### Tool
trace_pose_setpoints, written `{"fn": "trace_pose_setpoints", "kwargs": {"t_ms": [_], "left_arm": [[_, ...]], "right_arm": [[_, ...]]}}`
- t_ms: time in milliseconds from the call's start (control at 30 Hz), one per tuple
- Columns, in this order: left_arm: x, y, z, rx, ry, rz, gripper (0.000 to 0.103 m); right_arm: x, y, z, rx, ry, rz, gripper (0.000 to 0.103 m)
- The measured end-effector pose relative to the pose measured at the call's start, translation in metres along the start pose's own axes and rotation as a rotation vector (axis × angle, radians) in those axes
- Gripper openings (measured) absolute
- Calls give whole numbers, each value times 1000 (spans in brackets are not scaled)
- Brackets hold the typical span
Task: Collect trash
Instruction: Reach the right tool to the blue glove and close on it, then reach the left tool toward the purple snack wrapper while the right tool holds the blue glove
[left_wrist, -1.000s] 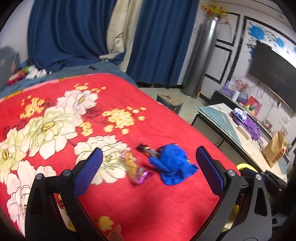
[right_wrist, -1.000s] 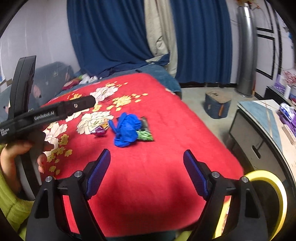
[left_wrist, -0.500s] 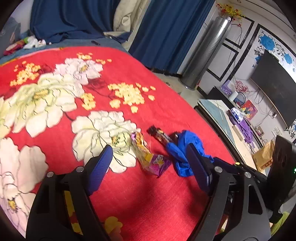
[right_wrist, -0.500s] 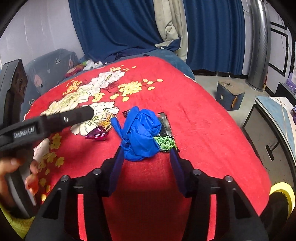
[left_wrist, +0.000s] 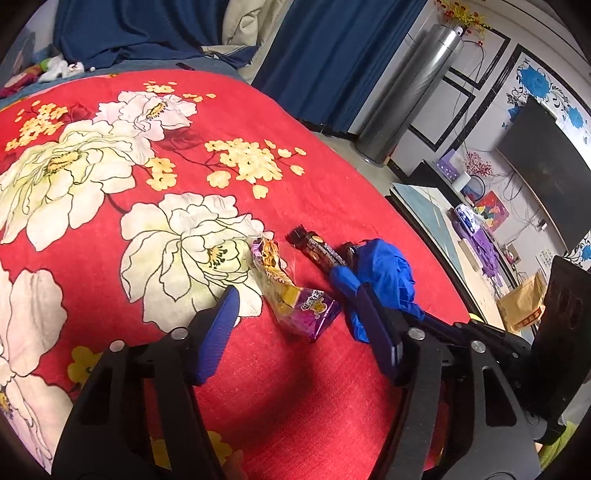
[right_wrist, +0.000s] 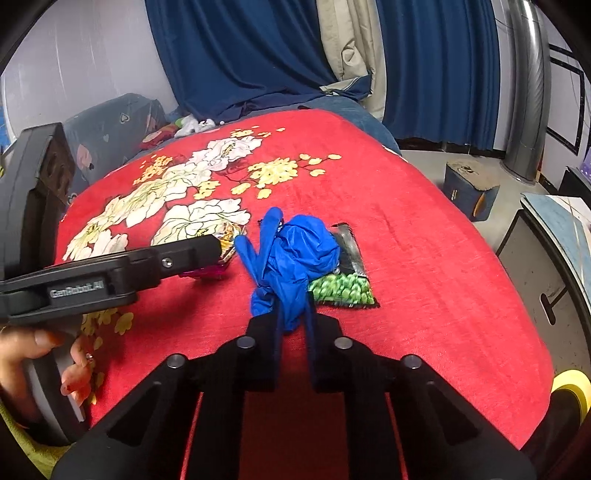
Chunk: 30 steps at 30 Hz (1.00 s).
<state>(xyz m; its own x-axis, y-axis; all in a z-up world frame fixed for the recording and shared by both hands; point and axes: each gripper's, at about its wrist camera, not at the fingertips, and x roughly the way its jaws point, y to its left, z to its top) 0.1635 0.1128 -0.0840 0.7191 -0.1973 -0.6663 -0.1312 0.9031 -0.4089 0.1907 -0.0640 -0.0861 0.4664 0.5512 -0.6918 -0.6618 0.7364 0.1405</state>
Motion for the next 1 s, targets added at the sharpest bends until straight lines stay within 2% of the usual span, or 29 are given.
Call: {"fn": "trace_pose_setpoints", "kwargs": {"t_ms": [67, 200, 467, 667, 1000], "left_arm": [[2, 1, 0, -5, 10, -9, 50], [6, 4, -2, -22, 35, -36, 33], [10, 5, -6, -39, 55, -55, 25], [4, -1, -6, -12, 31, -54, 18], [-15, -28, -3, 83, -24, -64, 17]], "right_arm": [[-3, -1, -2, 14, -1, 9, 8], [-10, -3, -8, 28, 0, 15, 7], [-25, -2, -17, 50, -10, 36, 7], [-40, 2, -25, 62, -22, 59, 7], [-71, 0, -31, 87, -73, 79, 7]]}}
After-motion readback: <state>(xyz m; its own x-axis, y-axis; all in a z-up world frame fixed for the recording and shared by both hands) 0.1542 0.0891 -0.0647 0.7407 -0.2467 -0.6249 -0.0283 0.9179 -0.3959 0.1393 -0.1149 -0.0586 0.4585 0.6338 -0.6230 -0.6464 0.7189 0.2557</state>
